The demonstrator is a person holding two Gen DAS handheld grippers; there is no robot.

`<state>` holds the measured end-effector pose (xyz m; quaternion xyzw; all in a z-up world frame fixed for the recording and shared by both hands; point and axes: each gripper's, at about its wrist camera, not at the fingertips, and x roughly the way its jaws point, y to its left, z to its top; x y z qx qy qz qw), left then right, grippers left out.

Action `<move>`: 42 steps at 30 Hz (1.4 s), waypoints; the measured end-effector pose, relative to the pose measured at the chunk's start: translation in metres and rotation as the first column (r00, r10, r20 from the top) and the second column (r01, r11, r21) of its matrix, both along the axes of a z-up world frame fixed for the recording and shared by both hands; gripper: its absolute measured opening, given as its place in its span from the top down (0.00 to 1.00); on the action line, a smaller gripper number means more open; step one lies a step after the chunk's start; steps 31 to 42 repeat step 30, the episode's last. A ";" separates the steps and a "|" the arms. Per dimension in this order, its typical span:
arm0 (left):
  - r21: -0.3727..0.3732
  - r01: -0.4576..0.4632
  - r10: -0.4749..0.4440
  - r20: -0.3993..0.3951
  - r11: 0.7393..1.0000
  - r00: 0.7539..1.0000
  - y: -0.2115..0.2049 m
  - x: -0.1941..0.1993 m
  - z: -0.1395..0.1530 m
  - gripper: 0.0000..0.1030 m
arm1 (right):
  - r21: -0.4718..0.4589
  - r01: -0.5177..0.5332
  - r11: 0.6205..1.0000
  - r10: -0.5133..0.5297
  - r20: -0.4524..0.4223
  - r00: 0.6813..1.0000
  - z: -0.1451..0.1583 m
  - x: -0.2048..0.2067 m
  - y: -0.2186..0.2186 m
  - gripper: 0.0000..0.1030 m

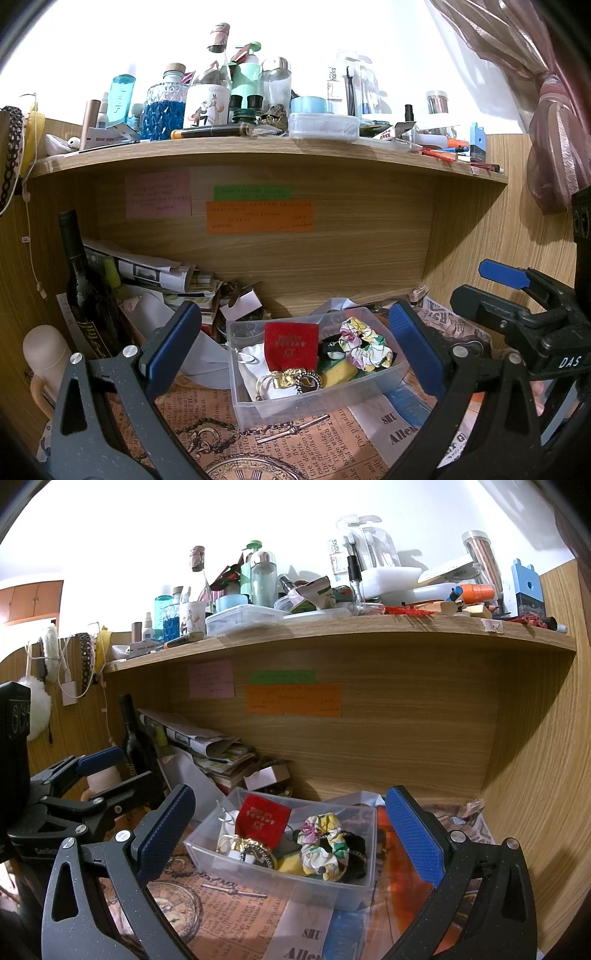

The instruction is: Organize soft objects

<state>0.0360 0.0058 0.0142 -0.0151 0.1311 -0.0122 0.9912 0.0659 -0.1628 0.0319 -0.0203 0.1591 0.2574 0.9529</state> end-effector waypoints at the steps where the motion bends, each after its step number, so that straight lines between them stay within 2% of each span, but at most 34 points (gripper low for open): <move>1: 0.000 -0.001 0.001 0.000 1.000 1.000 0.000 0.000 0.000 0.00 | 0.000 -0.001 1.000 0.001 -0.001 1.000 0.000 0.000 0.000 0.00; 42: -0.015 0.018 -0.019 -0.014 1.000 1.000 0.004 0.007 -0.005 0.00 | -0.005 -0.001 1.000 0.001 -0.017 1.000 -0.007 0.001 0.006 0.00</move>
